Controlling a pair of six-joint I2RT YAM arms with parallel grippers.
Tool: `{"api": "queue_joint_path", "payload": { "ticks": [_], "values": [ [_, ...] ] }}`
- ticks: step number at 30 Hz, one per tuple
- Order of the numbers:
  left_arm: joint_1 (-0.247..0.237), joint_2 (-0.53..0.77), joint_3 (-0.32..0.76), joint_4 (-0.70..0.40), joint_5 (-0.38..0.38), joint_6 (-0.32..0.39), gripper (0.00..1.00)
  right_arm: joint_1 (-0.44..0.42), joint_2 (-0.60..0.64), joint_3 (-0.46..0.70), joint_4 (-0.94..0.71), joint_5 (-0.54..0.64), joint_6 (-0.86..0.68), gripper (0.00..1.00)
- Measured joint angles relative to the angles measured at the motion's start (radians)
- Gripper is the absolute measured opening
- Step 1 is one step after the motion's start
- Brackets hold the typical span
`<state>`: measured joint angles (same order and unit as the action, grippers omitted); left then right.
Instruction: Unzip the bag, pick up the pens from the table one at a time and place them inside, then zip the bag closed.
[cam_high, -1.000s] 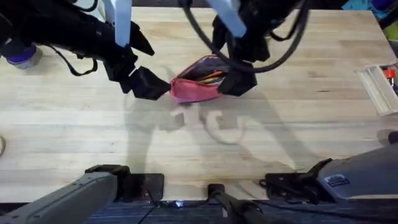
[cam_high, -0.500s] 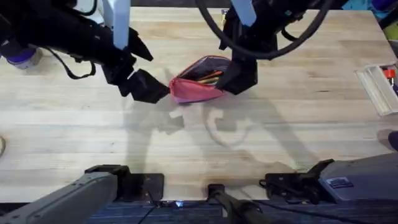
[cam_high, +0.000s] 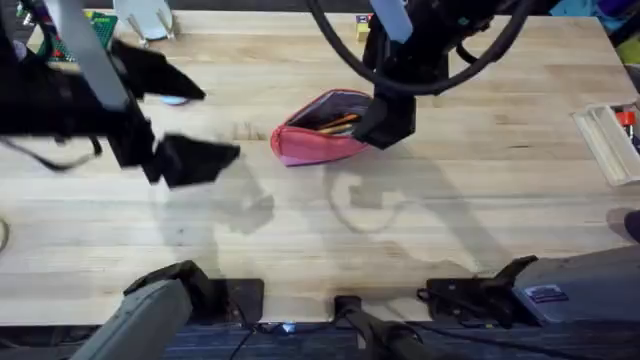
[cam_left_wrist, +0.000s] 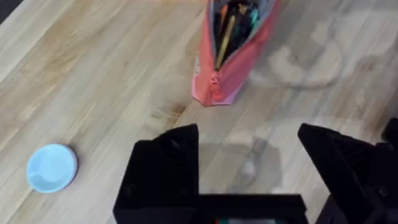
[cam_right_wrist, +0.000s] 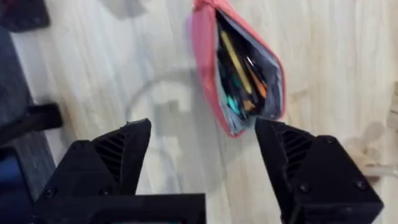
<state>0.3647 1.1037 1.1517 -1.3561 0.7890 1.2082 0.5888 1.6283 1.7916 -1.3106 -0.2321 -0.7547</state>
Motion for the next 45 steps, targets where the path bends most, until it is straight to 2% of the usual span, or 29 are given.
{"api": "queue_joint_path", "payload": {
  "ticks": [4, 9, 14, 19, 24, 28, 33, 41, 45],
  "values": [
    [0.06, -0.056, -0.132, 0.025, 0.06, 0.105, 0.996, 0.0, 0.0, 0.0, 0.0, 0.049, 0.0, 0.996],
    [0.151, -0.059, -0.29, 0.123, 0.153, 0.2, 0.996, 0.0, 0.0, 0.0, 0.0, 0.072, 0.008, 0.995],
    [0.213, -0.049, -0.399, 0.235, 0.231, 0.249, 0.996, 0.0, 0.0, 0.0, 0.0, 0.08, 0.055, 0.996],
    [0.225, 0.017, -0.482, 0.369, 0.265, 0.27, 0.995, 0.0, 0.0, 0.0, 0.0, 0.083, 0.08, 0.996],
    [0.225, 0.082, -0.492, 0.38, 0.268, 0.274, 0.995, 0.0, 0.0, 0.0, -0.001, 0.07, 0.085, 0.996],
    [0.225, 0.107, -0.492, 0.381, 0.271, 0.274, 0.995, 0.0, 0.0, 0.0, -0.002, -0.003, 0.137, 0.996],
    [0.225, 0.111, -0.492, 0.381, 0.274, 0.274, 0.995, 0.0, 0.0, 0.0, 0.017, -0.078, 0.345, 0.996],
    [0.225, 0.113, -0.492, 0.381, 0.274, 0.275, 0.995, 0.014, 0.0, 0.0, 0.091, -0.11, 0.864, 0.996],
    [0.225, 0.113, -0.492, 0.381, 0.274, 0.274, 0.995, 0.044, 0.0, 0.0, 0.139, -0.114, 1.043, 0.995]
  ]
}}
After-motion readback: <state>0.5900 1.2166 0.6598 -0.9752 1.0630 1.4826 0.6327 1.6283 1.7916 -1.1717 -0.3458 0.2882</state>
